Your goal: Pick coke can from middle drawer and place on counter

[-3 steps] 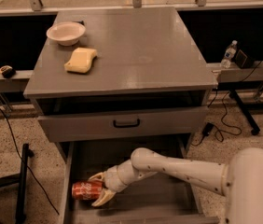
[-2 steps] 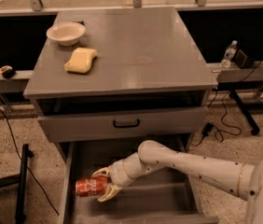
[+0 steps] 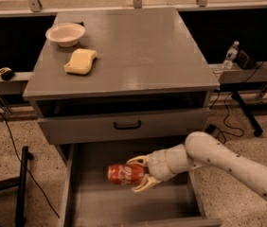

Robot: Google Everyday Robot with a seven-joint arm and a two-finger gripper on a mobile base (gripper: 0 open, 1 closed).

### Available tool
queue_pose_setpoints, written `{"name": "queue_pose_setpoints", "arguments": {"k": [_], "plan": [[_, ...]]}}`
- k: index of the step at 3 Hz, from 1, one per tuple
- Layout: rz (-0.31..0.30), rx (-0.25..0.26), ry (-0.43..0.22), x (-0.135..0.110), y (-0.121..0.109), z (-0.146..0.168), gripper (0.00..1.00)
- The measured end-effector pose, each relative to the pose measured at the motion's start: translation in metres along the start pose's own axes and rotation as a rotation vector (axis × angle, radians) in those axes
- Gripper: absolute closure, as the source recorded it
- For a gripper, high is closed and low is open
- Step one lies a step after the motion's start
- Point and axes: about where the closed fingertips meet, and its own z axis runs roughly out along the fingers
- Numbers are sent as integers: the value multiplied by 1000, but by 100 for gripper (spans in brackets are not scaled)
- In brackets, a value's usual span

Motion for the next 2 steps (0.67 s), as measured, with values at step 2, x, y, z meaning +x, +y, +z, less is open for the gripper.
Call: {"name": "queue_pose_setpoints", "arguments": {"k": [2], "plan": [[2, 0, 36, -1, -2, -19, 100]]}}
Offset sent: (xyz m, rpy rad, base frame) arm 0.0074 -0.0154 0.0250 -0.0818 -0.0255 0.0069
